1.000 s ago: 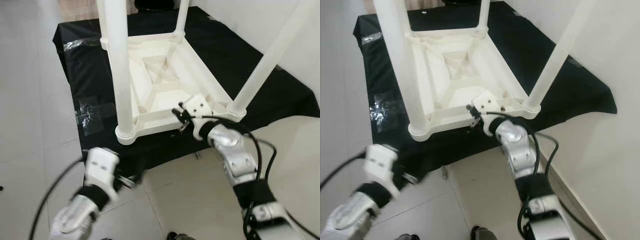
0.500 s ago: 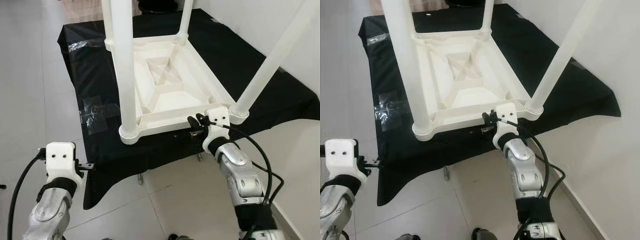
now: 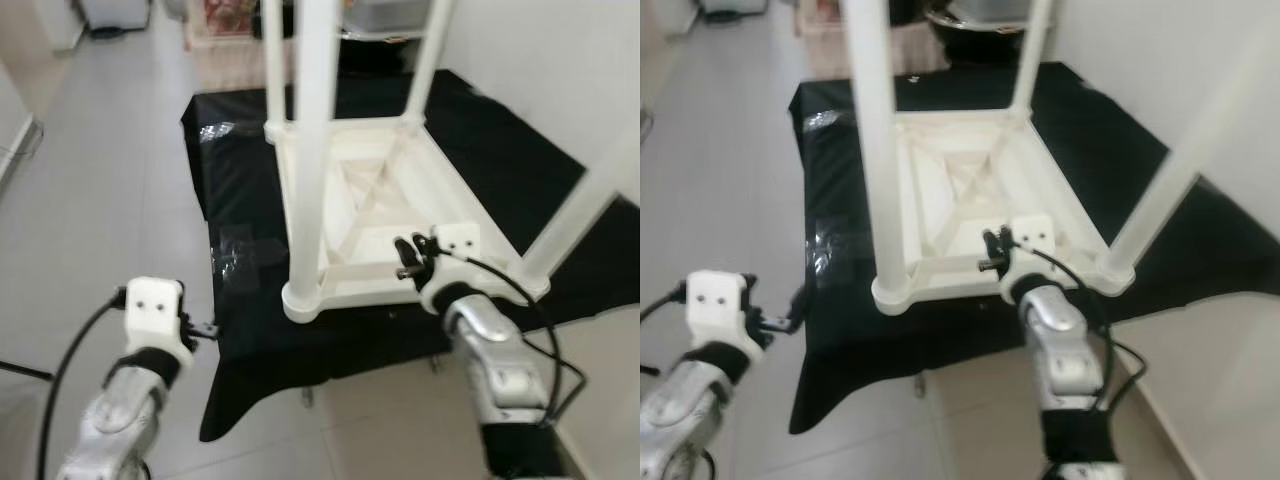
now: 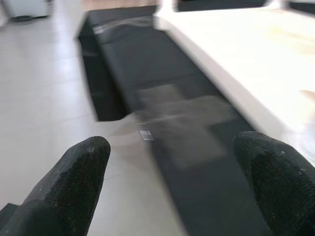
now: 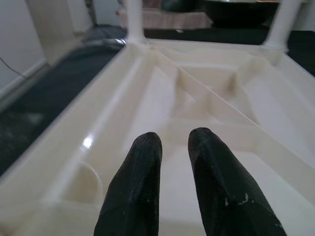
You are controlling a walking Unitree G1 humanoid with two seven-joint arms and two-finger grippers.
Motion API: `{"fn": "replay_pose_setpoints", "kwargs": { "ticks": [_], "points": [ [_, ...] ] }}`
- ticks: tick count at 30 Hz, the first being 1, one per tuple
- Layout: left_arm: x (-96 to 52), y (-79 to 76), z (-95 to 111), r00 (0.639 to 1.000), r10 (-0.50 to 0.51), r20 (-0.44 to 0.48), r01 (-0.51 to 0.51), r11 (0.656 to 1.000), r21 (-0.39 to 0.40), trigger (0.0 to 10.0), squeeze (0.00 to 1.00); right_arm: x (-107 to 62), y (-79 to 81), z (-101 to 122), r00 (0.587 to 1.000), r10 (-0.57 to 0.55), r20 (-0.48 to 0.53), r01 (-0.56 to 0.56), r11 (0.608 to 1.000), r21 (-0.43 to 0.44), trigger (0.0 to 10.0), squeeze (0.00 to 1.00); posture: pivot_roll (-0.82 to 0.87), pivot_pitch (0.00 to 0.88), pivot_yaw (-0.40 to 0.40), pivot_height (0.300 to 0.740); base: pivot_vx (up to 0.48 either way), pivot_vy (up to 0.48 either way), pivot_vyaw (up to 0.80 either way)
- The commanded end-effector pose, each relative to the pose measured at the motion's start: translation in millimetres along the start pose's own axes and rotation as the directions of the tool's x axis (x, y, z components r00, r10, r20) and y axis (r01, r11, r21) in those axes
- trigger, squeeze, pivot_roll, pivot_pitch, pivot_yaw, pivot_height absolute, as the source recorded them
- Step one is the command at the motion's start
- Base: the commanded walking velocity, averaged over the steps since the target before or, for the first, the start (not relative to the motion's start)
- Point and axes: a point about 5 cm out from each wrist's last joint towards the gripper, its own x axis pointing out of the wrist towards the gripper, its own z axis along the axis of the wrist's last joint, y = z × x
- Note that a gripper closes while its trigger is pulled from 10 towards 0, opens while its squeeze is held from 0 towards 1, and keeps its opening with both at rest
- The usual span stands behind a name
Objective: Building children table
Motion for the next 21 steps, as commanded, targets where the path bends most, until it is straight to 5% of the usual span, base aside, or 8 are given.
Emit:
{"fn": "replay_pose_setpoints", "kwargs": {
  "ticks": [1,11,21],
  "points": [
    [0.7,-6.1,-3,1.000,-0.024,-0.008,0.024,1.000,-0.013,10.0,0.00,-3.1,-11.3,0,1.000,-0.031,-0.002,0.031,1.000,0.006,10.0,0.00,-0.02,0.130,-0.038,0.740,0.454,0.000,0.00],
    [2.4,-12.4,-5,0.999,-0.036,-0.009,0.036,0.999,-0.021,10.0,0.00,-0.6,-11.6,0,0.999,0.020,-0.040,-0.022,0.999,-0.043,10.0,0.00,-0.02,0.130,-0.039,0.740,0.396,0.000,0.00],
    [-4.3,-23.6,-16,0.998,-0.045,-0.051,0.048,0.997,0.055,10.0,0.00,0.3,-16.5,1,0.992,0.092,-0.087,-0.103,0.985,-0.137,10.0,0.00,-0.02,0.135,-0.041,0.740,0.000,0.000,0.80]
  ]
}}
